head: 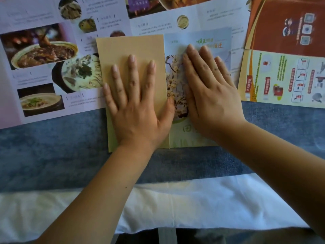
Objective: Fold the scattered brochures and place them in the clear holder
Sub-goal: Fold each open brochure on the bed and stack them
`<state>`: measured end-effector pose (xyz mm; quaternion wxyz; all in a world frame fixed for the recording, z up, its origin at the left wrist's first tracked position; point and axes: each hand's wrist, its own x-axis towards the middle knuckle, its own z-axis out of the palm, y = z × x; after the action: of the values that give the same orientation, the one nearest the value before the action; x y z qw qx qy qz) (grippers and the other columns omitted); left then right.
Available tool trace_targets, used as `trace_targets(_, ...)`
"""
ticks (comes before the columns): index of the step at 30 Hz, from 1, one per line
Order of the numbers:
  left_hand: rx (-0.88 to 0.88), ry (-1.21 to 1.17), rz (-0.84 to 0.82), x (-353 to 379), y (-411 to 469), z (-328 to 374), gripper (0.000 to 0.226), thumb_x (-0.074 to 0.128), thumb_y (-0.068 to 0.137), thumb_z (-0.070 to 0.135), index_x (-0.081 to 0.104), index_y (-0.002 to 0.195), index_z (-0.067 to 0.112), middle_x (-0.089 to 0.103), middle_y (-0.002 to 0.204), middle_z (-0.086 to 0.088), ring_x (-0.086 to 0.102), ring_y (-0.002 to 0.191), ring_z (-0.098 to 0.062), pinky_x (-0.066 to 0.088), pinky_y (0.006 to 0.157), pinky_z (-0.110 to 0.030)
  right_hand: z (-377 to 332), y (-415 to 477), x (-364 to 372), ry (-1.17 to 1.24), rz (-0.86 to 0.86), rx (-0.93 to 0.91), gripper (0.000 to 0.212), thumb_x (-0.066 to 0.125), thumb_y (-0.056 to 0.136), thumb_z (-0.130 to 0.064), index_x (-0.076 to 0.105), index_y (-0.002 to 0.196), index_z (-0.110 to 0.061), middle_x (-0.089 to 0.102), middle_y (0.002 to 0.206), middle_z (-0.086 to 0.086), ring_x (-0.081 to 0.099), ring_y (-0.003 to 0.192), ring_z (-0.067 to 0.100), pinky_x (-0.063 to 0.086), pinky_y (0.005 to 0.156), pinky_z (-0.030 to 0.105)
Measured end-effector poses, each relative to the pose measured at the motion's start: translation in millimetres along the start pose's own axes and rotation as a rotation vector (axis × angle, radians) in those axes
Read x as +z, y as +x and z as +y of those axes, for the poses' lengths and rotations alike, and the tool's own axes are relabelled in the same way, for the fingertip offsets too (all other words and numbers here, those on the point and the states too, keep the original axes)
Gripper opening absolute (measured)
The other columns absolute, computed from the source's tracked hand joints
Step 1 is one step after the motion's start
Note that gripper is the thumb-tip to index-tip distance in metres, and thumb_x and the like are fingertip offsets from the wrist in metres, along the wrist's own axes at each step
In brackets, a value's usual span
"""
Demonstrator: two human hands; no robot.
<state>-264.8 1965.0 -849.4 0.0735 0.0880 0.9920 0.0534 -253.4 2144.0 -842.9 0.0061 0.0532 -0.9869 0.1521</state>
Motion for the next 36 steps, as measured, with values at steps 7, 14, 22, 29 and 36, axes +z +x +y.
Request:
trace_targets(7, 0.016, 0.022, 0.030, 1.3, -2.6, -13.8, 0.079, 0.025, 0.096, 0.069, 0.006, 0.163, 0.032, 0.002, 0.172, -0.006, 0.000, 0.157, -0.038, 0.005, 0.124, -0.061, -16.4, 0.7, 0.7, -0.047, -0.031, 0.018, 0.059, 0.035, 0.109, -0.028, 0.026, 0.162, -0.004, 0.021, 0.170, 0.014, 0.013, 0.159, 0.033, 0.012, 0.129, 0.049)
trace_targets(14, 0.030, 0.020, 0.087, 1.6, -5.1, -50.3, 0.069, 0.022, 0.100, 0.057, 0.009, 0.163, 0.032, 0.004, 0.172, -0.005, 0.001, 0.157, -0.037, 0.006, 0.124, -0.061, -48.6, 6.5, 15.2, -0.040, -0.043, 0.024, 0.060, 0.033, 0.109, -0.030, 0.021, 0.163, -0.006, 0.015, 0.172, 0.012, 0.008, 0.160, 0.031, 0.004, 0.130, 0.044)
trace_targets(22, -0.043, 0.032, 0.117, -2.8, -18.1, -113.3, 0.071, 0.033, 0.098, 0.048, 0.010, 0.163, 0.032, 0.006, 0.172, -0.006, 0.002, 0.157, -0.037, 0.007, 0.124, -0.060, -104.0, 24.9, 38.4, 0.001, -0.075, -0.040, 0.062, 0.039, 0.109, -0.026, 0.019, 0.164, -0.006, 0.013, 0.172, 0.011, 0.006, 0.160, 0.031, 0.004, 0.130, 0.045)
trace_targets(29, -0.058, -0.075, 0.178, -13.8, -27.5, -129.5, 0.068, 0.042, 0.096, 0.047, 0.034, 0.158, 0.021, 0.024, 0.166, -0.017, 0.023, 0.150, -0.039, 0.020, 0.118, -0.052, -122.2, 28.5, 44.6, 0.053, -0.046, -0.044, 0.059, 0.030, 0.110, -0.031, 0.023, 0.163, -0.006, 0.017, 0.172, 0.010, 0.009, 0.160, 0.028, 0.004, 0.130, 0.042)
trace_targets(36, -0.071, -0.259, 0.125, -26.6, -25.9, -120.9, 0.075, 0.044, 0.094, 0.057, 0.039, 0.156, 0.016, 0.032, 0.162, -0.017, 0.032, 0.148, -0.033, 0.027, 0.118, -0.048, -121.9, 31.6, 45.0, 0.226, -0.064, -0.078, 0.058, 0.029, 0.107, -0.027, 0.028, 0.161, -0.003, 0.023, 0.169, 0.013, 0.012, 0.159, 0.029, 0.001, 0.130, 0.043)
